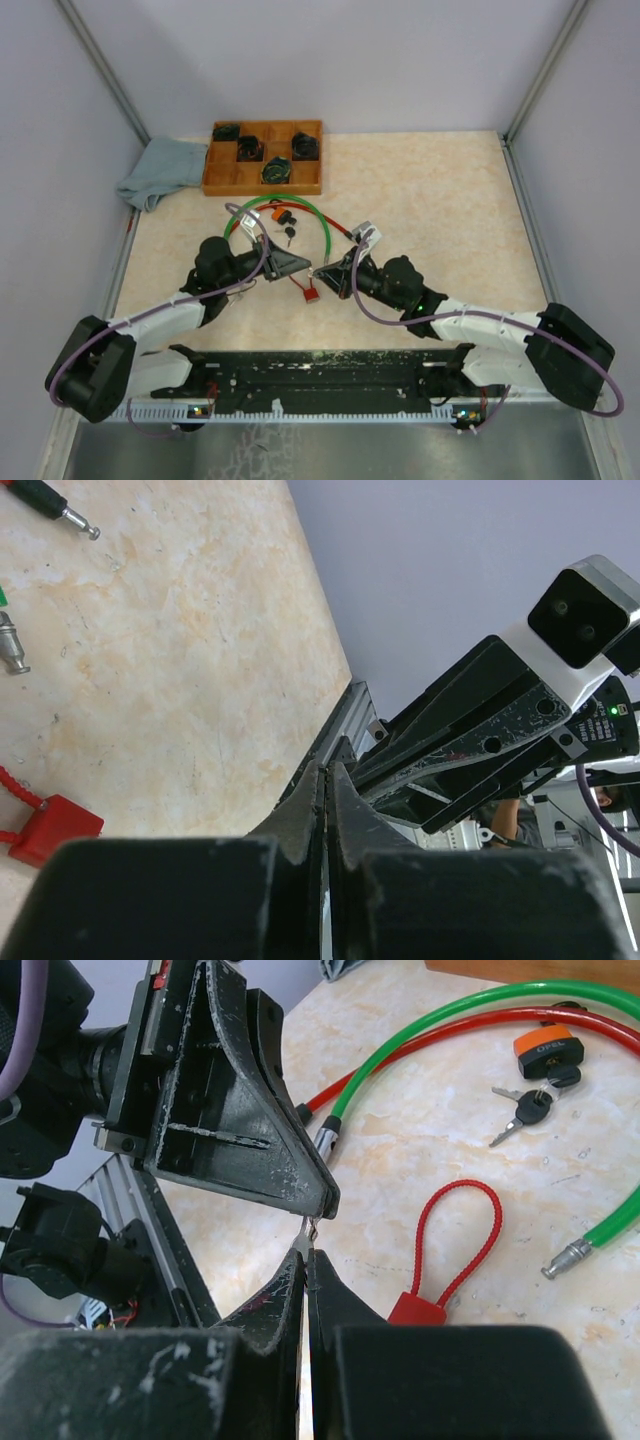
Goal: Unlock with the key
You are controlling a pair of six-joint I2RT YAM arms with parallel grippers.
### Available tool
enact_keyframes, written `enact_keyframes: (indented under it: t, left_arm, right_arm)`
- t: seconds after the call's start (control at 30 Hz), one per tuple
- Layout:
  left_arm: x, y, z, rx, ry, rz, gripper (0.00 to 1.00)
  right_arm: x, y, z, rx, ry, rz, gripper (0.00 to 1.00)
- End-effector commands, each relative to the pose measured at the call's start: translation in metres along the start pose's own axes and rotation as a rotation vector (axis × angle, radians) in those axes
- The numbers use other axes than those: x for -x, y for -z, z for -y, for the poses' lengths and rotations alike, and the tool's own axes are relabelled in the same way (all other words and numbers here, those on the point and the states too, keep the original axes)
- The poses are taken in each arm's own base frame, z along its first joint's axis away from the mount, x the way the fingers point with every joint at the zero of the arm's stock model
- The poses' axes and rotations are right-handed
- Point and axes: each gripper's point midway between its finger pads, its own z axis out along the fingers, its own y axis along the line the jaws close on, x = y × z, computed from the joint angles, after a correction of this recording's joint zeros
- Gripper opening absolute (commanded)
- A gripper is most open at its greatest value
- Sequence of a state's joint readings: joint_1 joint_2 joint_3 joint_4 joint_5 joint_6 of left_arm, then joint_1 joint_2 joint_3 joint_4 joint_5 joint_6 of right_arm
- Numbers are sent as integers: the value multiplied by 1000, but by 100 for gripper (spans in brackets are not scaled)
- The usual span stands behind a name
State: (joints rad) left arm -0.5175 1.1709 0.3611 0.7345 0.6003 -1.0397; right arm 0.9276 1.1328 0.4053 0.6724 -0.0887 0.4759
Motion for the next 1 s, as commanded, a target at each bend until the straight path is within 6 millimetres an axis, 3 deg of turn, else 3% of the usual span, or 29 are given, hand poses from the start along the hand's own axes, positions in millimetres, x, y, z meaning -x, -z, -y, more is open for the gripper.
enact_keyframes:
  t: [0.0, 0.2, 0.3, 0.6, 0.97]
  left_arm:
    - [4, -1, 2, 13, -54, 6, 0]
    - [9, 3, -6, 99, -168, -2, 0]
    - [9, 5, -3, 91, -223, -14, 0]
    - [3, 4, 24, -45, -309, -74, 0]
    - [-7, 11, 49, -189, -333, -96, 0]
  right_arm:
    - [16, -4, -11, 34, 5, 54, 2]
    - [18, 3, -9, 52, 35, 0, 27]
    - [21, 7, -12, 134, 0, -24, 32]
    - [23, 4, -30, 280, 16, -36, 37]
    - [26, -1, -36, 341, 0, -4, 37]
